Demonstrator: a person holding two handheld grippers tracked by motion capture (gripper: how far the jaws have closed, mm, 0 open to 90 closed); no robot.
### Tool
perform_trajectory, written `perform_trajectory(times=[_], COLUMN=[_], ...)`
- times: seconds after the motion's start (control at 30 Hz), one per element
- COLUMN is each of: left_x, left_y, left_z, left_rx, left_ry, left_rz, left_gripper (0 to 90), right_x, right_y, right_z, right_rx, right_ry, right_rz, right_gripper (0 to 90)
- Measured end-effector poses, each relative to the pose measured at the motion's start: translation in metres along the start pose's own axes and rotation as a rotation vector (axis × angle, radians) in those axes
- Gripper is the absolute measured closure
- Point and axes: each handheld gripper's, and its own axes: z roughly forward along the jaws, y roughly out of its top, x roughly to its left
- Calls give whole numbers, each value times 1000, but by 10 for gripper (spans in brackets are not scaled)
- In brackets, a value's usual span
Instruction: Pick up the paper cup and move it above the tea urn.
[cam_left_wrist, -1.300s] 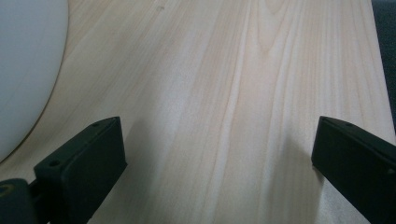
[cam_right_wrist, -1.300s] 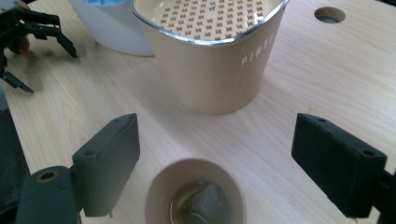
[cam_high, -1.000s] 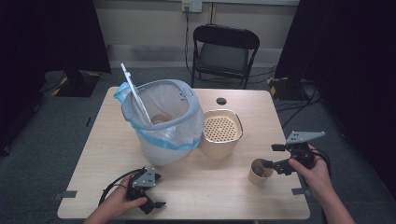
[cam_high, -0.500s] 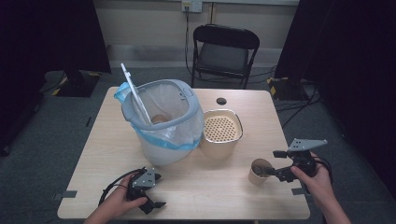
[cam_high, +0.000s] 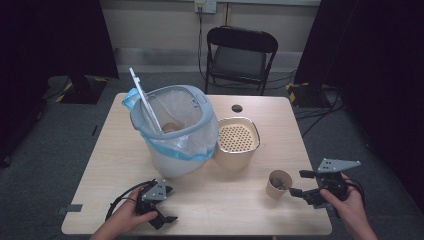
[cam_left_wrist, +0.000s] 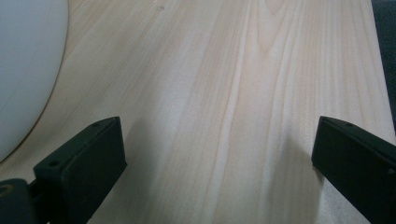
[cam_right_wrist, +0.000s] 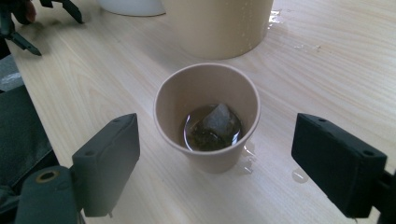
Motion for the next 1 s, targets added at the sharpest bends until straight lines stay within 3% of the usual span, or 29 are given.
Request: perform_trajectory(times=[0.37,0.67,1.0], left_x=[0,0,0], left_y=[0,0,0], left_z=[0,0,0], left_rx=[1,0,1], left_ry=[0,0,0], left_rz=[0,0,0], left_gripper=[20,20,20], right_x=[1,4,5], right_y=[-15,-20,-37], right_z=[-4,4,19], right_rx=[-4,32,30], right_ry=[9,21,30], right_rz=[4,-25,-9], right_gripper=[149,149,149])
